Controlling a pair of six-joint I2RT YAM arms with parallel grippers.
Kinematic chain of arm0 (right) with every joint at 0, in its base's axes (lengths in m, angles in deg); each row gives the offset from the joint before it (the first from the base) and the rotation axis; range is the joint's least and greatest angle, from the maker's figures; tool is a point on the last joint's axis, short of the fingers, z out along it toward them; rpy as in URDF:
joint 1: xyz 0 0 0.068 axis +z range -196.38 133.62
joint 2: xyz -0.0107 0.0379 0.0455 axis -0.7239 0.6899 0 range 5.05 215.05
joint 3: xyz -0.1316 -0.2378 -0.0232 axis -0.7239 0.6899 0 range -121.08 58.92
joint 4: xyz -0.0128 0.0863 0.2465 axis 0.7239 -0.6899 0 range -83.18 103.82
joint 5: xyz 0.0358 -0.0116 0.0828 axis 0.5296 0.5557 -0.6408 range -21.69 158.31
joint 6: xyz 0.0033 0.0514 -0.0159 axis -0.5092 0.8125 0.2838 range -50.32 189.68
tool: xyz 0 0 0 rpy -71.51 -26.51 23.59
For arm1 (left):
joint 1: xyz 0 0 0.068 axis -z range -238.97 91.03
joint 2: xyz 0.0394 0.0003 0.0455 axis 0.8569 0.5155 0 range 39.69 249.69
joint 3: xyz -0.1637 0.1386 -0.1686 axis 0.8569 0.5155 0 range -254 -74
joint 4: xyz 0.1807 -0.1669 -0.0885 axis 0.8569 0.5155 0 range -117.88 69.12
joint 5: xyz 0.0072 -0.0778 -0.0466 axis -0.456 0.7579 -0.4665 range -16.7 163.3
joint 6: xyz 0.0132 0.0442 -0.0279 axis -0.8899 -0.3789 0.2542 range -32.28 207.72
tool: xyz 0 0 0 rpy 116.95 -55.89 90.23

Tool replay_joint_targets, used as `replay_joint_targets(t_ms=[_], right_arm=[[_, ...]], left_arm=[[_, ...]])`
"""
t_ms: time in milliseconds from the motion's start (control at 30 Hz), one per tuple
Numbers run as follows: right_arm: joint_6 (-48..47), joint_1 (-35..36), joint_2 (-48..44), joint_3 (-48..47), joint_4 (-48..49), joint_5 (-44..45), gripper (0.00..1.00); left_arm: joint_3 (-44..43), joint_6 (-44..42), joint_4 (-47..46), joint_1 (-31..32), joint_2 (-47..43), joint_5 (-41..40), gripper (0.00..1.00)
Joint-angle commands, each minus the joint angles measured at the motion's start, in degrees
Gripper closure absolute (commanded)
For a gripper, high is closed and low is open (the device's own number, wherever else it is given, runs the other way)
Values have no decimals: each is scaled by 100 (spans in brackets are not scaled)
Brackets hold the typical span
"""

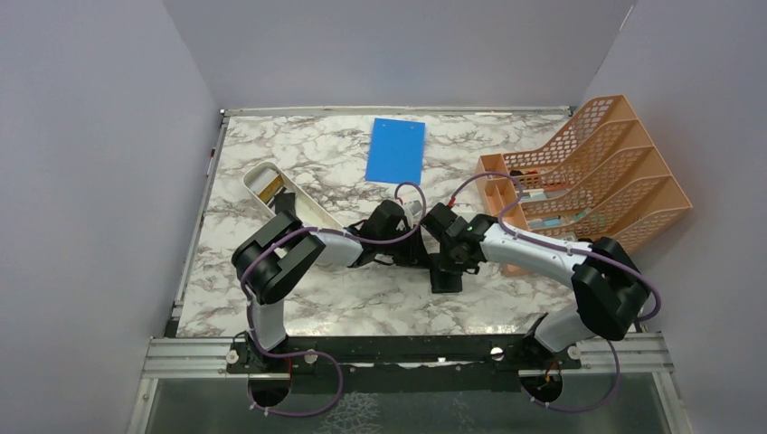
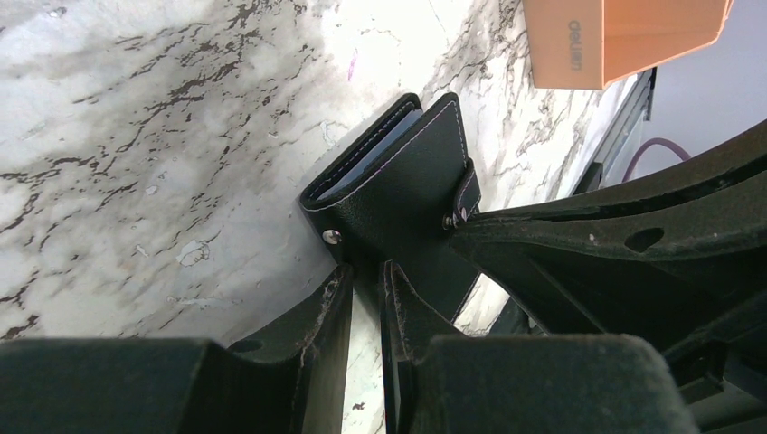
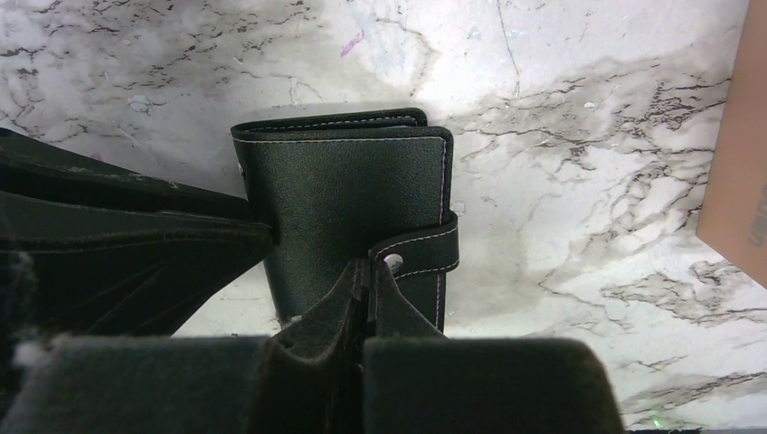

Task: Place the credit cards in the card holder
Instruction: Close the card holder at the center of the board.

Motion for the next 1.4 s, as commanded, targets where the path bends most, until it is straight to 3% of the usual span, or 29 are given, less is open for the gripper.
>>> replay_joint_targets(t_ms=[0, 467, 867, 1067, 1200, 1367], right_arm=[[53, 54, 124, -132, -96, -82, 99], [-106, 20, 316, -78, 129, 33, 99], [-432, -357, 196, 482, 1017, -680, 99], [-476, -435, -25, 497, 937, -648, 99], [-550, -438, -132, 379, 820, -696, 82], [-573, -438, -344, 183, 565, -746, 75]], left_arm=[[-100, -88, -97, -10, 132, 63, 79], [-28, -100, -98, -11, 82, 45, 79], [47, -139, -98, -10, -4, 41, 79], [10, -148, -87, -18, 2, 92, 79], [34, -157, -54, -30, -44, 82, 79], [47, -131, -34, -36, -117, 72, 79]])
